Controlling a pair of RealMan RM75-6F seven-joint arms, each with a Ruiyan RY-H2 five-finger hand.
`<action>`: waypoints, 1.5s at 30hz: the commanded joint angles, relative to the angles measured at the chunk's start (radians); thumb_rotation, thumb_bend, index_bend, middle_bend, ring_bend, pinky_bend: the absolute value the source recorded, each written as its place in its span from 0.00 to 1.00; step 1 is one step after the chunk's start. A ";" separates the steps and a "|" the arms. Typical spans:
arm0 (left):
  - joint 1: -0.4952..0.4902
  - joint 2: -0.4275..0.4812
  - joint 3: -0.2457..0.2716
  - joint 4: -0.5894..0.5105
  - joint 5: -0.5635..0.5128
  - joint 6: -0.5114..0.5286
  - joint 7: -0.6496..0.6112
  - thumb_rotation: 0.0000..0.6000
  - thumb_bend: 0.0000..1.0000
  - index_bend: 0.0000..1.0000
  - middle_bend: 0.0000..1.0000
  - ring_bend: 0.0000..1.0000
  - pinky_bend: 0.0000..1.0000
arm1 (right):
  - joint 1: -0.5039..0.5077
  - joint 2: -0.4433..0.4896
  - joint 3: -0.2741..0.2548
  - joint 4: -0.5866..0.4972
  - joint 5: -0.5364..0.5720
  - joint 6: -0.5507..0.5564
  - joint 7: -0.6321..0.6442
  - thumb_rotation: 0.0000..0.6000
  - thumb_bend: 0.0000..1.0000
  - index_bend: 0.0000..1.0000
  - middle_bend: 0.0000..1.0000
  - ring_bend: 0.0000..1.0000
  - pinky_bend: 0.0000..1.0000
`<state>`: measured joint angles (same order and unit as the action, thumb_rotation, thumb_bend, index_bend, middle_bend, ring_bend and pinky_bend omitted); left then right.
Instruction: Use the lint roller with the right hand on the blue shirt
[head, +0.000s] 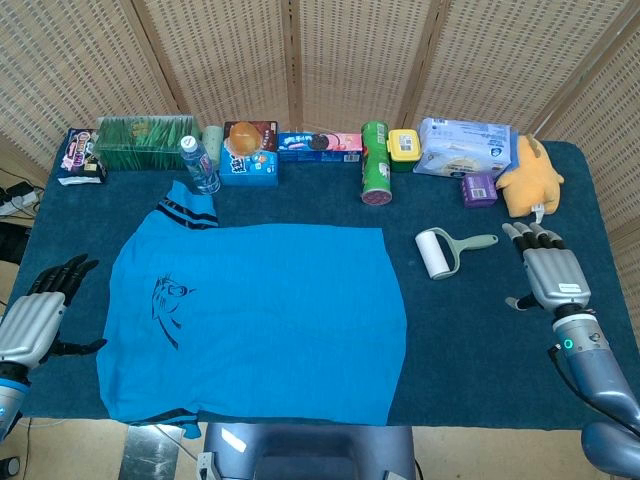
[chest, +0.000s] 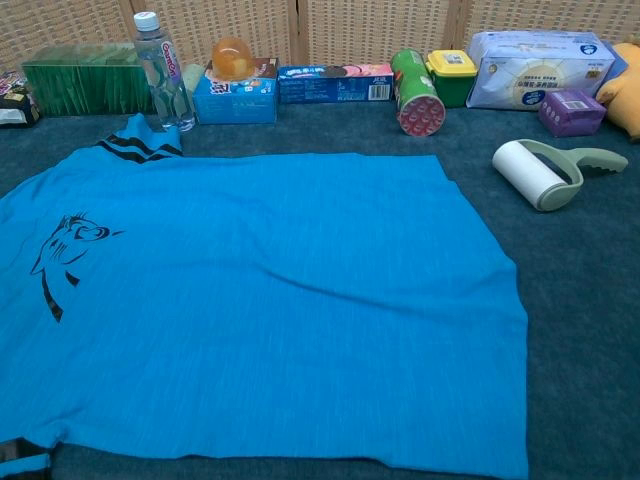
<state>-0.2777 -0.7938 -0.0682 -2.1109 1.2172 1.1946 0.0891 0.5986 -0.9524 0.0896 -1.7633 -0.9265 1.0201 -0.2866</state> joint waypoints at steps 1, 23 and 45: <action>-0.001 0.002 -0.002 0.000 -0.002 0.001 0.000 1.00 0.08 0.00 0.00 0.00 0.02 | 0.003 -0.008 0.004 0.011 -0.008 -0.010 0.001 1.00 0.00 0.00 0.00 0.00 0.09; 0.052 0.026 0.030 -0.050 -0.007 0.068 0.052 1.00 0.08 0.00 0.00 0.00 0.02 | 0.145 -0.188 -0.014 0.467 -0.218 -0.435 0.205 1.00 0.03 0.00 0.00 0.00 0.11; 0.062 0.031 0.026 -0.101 -0.087 0.103 0.129 1.00 0.08 0.00 0.00 0.00 0.02 | 0.241 -0.360 -0.065 0.788 -0.497 -0.580 0.490 1.00 0.10 0.00 0.00 0.00 0.12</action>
<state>-0.2154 -0.7629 -0.0423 -2.2114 1.1304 1.2976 0.2177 0.8317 -1.3036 0.0315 -0.9866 -1.4128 0.4497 0.1942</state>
